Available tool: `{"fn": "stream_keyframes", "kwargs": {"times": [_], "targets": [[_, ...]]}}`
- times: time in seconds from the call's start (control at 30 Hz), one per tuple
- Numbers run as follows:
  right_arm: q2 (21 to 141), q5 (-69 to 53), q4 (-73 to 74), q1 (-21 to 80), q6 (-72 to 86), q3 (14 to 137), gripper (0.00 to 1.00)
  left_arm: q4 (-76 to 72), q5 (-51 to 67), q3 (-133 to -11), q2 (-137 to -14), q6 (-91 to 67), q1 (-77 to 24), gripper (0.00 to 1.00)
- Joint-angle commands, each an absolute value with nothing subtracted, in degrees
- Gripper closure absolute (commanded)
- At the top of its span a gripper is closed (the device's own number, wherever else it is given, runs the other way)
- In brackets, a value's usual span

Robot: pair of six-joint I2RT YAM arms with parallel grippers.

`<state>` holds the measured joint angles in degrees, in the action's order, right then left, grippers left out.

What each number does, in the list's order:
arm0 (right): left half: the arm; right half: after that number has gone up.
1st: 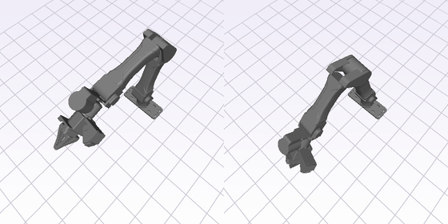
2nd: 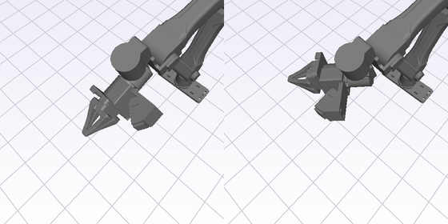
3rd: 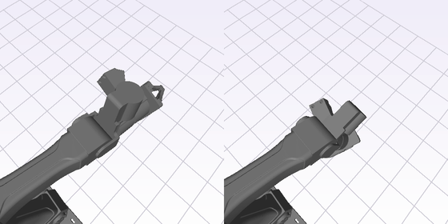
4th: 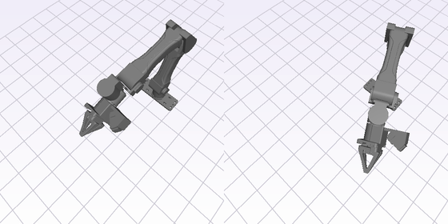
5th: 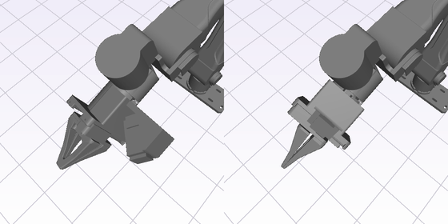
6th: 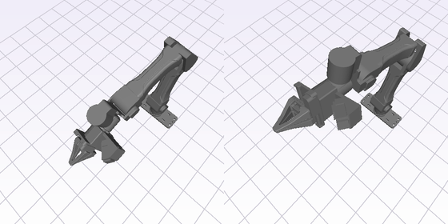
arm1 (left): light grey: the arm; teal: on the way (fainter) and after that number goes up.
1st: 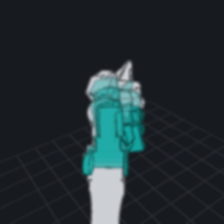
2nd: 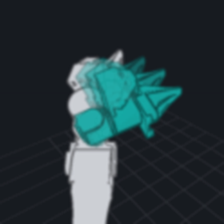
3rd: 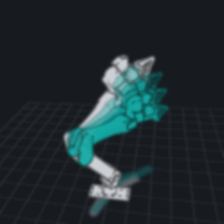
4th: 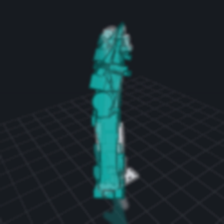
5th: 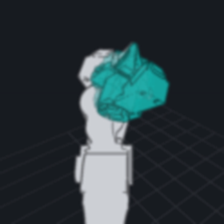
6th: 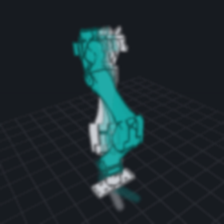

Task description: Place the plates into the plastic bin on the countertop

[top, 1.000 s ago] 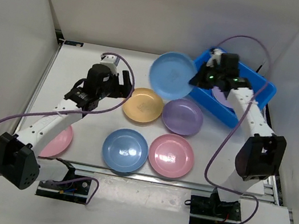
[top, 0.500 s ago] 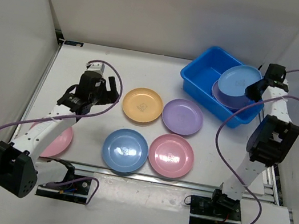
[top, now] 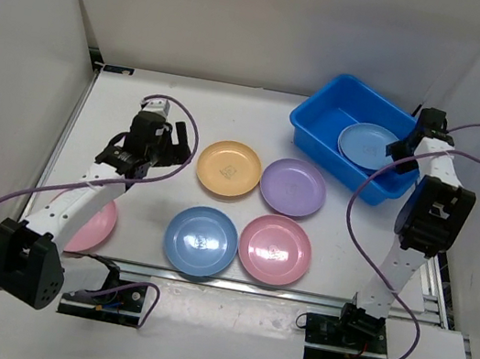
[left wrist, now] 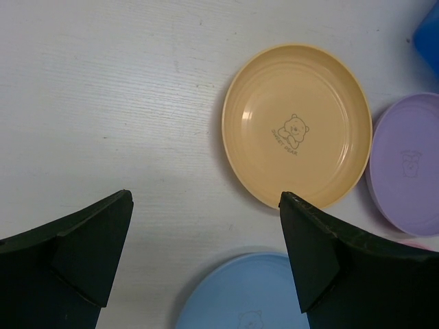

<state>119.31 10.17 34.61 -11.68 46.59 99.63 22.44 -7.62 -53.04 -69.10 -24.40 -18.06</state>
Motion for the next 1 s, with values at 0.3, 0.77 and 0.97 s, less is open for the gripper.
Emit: {"fn": "stream_keyframes", "kwargs": {"times": [0.3, 0.77, 0.97], "targets": [[101.96, 8.28, 28.84, -11.17, 31.67, 97.91, 0.15, 22.50, -6.94, -56.60, -69.43, -24.17, -17.75, 0.01], [77.36, -6.41, 25.16, 8.79, 31.81, 59.79, 0.10, 22.50, -2.20, -55.55, -69.61, -23.82, -17.67, 0.01], [73.47, -2.83, 15.83, 9.84, 39.72, 45.98, 0.13, 22.50, 3.33, -54.49, -69.96, -24.69, -17.67, 0.01]]}}
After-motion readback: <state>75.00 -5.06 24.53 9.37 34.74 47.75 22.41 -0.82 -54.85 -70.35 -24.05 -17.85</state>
